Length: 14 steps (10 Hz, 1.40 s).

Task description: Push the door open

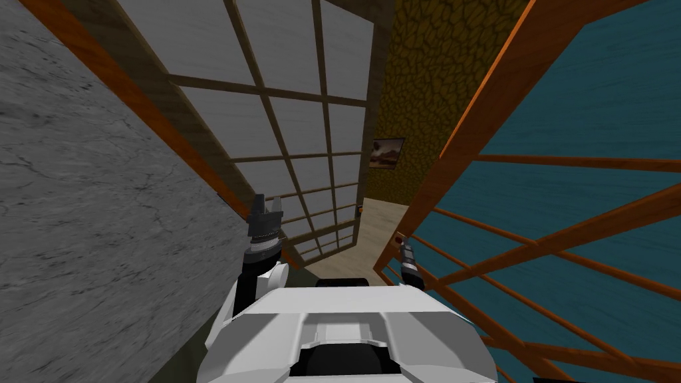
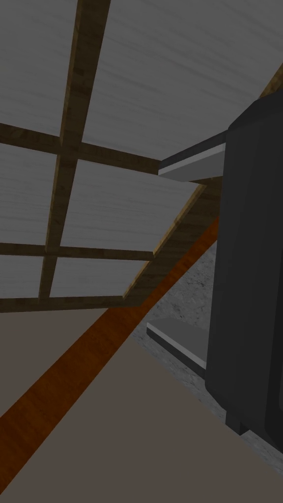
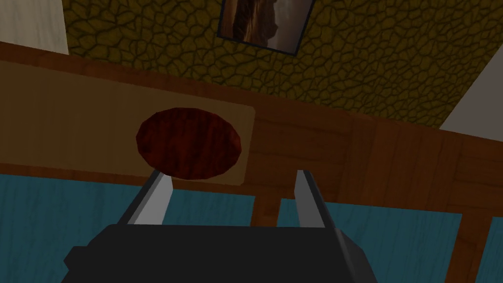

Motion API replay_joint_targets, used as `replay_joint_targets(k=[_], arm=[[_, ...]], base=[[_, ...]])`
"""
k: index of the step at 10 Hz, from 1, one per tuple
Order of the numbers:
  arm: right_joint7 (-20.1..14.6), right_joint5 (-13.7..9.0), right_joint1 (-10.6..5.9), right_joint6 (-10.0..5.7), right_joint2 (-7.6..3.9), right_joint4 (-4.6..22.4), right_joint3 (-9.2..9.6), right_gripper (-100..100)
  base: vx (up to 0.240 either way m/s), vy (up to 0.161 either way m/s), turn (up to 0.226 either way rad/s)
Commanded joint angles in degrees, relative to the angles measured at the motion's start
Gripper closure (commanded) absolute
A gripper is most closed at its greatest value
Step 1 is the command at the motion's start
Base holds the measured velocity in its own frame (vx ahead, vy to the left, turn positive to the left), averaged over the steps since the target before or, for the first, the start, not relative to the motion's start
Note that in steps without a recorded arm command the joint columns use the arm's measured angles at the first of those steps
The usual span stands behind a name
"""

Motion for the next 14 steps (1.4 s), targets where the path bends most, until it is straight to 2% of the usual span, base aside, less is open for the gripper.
replay_joint_targets(k=[1,2,4,5,6,11,12,14], arm=[[-0.4,-0.9,-2.16,-2.27,-1.55,2.7,-0.55,100],[-0.4,-0.9,-2.16,-2.27,-1.55,2.7,-0.55,100],[-4.4,-5.0,-3.25,-2.62,-1.48,3.7,-1.72,100],[-5.2,-5.6,-3.25,-2.62,-1.48,3.7,-1.72,100],[-6.6,-6.2,-3.73,-2.78,-1.67,5.0,-1.59,-100],[-14.2,-10.5,-5.22,-2.62,-1.41,6.3,-1.29,-100],[-14.8,-10.5,-5.22,-2.62,-1.41,6.3,-1.29,-100],[-18.4,-13.0,-6.05,-2.52,-1.19,7.0,-1.12,-100]], base=[[0.007,-0.014,0.011],[0.000,0.000,0.000],[0.024,-0.030,0.108],[0.027,-0.043,0.065],[0.000,0.000,0.000],[-0.026,0.035,-0.006],[-0.024,0.025,0.005],[-0.019,0.022,-0.004]])
